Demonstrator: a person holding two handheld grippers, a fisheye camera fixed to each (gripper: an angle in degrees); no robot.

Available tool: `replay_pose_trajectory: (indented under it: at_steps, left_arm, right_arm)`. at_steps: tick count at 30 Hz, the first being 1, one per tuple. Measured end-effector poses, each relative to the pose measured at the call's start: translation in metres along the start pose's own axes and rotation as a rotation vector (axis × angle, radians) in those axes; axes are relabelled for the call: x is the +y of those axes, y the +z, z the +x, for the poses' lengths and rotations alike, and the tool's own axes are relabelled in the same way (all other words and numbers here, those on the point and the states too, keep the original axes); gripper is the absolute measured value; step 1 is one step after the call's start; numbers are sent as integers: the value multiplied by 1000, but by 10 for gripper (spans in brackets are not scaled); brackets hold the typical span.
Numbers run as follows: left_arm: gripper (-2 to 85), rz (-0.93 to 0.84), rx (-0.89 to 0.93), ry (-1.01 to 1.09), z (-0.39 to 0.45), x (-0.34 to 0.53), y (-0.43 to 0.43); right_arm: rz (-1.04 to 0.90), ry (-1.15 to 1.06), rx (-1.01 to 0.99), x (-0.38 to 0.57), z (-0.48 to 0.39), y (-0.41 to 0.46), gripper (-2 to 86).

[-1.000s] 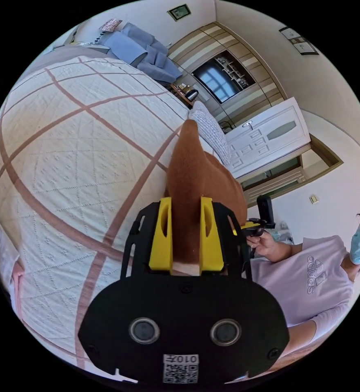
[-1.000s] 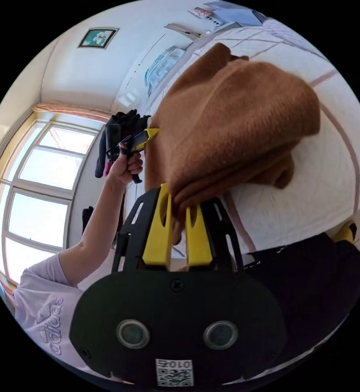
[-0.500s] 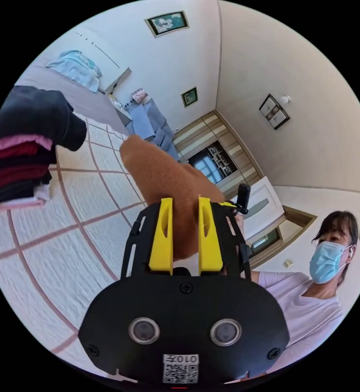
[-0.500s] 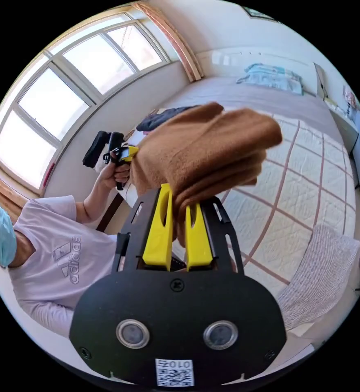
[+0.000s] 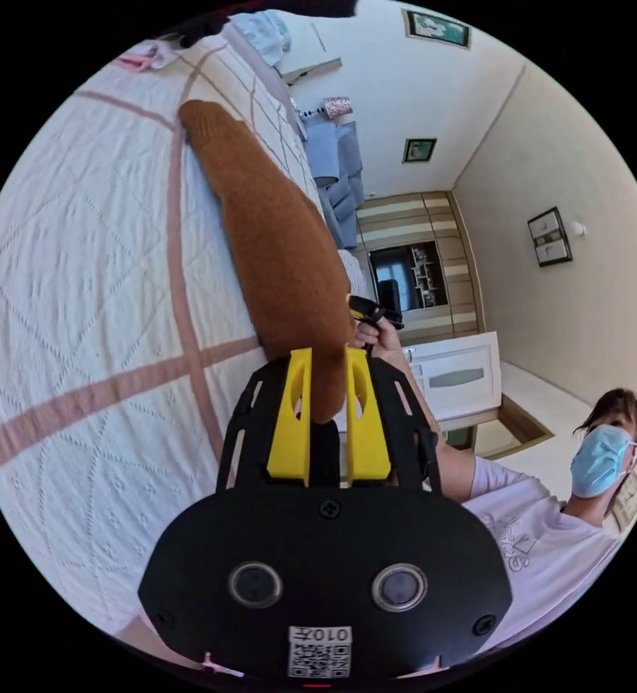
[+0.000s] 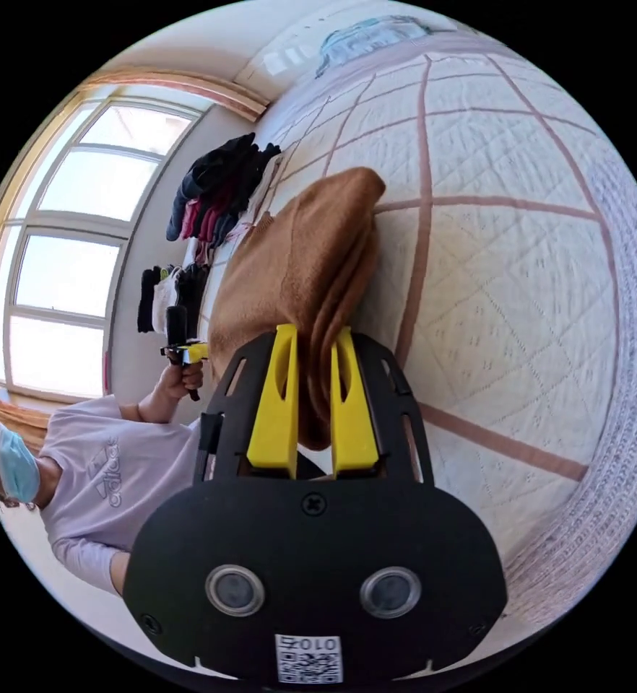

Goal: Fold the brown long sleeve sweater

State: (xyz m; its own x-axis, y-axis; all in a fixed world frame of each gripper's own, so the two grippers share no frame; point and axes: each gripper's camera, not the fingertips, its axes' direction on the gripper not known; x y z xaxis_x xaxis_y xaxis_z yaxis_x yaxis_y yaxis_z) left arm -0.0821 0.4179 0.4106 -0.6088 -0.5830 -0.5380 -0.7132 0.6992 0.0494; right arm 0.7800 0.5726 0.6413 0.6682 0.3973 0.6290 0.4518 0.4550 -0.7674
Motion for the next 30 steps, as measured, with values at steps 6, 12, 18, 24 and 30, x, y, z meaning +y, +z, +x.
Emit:
replay_pose_trajectory:
  at_steps: [6, 12, 18, 24, 30]
  left_arm:
    - [174, -113, -145, 109, 24, 38, 30]
    - [194, -171, -468, 367, 62, 87, 80]
    - [157, -119, -738, 520, 83, 116, 130]
    - [72, -199, -871, 592, 86, 131, 161]
    - [52, -164, -486, 426, 116, 125, 125]
  right_arm:
    - [13, -154, 113, 26, -27, 7, 131]
    - [123, -159, -16, 49, -2, 15, 162]
    - [95, -220, 83, 55, -11, 36, 133]
    - [-1, -101, 40, 45, -14, 40, 50]
    - [-3, -128, 156, 33, -69, -29, 38]
